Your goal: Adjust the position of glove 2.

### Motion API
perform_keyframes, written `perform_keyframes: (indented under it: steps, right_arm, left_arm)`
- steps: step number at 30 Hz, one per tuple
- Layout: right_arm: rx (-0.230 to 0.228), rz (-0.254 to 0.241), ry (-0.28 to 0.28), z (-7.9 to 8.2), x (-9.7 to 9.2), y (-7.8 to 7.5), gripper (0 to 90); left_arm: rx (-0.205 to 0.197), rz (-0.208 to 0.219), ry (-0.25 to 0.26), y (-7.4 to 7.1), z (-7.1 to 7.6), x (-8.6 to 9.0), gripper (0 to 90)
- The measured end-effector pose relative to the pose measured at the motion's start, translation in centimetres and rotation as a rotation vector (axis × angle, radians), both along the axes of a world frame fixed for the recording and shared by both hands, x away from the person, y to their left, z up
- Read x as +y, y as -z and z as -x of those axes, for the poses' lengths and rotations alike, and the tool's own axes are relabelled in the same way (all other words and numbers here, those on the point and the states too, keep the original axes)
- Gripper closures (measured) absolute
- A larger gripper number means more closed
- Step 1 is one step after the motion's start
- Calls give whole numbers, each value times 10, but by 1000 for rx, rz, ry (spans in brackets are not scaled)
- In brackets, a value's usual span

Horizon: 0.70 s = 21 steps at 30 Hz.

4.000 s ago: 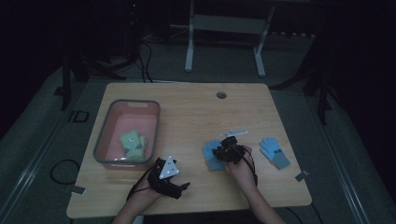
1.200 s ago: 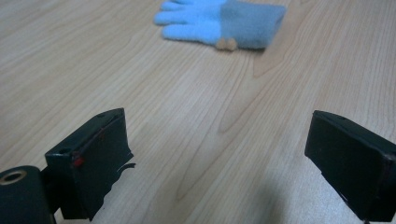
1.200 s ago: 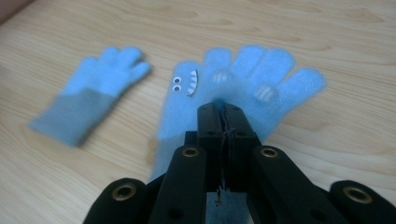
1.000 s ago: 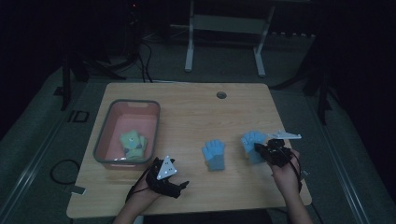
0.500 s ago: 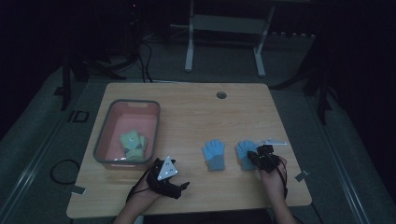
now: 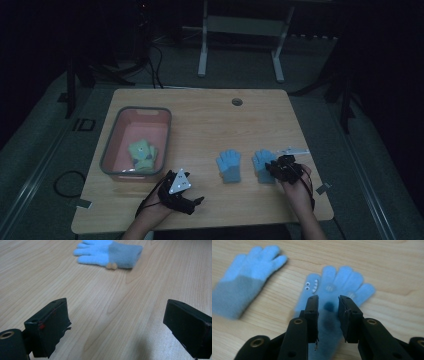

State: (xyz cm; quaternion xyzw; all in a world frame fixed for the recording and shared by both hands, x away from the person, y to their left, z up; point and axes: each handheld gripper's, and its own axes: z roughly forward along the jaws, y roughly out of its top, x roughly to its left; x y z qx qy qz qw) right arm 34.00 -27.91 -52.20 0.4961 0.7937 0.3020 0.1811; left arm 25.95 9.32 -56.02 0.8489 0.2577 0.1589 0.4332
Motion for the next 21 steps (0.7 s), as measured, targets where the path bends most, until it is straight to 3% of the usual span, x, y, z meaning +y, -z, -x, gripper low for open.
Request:
perform_keyframes:
  steps: [3, 4, 13, 19, 21]
  right_arm:
    - [-15, 25, -43, -3, -4, -2, 674]
    - [-25, 16, -118, -8, -14, -6, 672]
    - [-45, -8, -324, -19, -31, -19, 637]
    - [-17, 4, -369, -26, -26, -12, 633]
    - [4, 9, -374, -30, -23, -1, 623]
  left_arm:
    - [3, 0, 0, 0, 0, 0, 66]
    - [6, -2, -7, 1, -1, 0, 66]
    - [7, -6, -20, 1, -1, 1, 66]
    - [7, 7, -19, 0, -2, 3, 66]
    - [7, 5, -17, 0, -2, 3, 66]
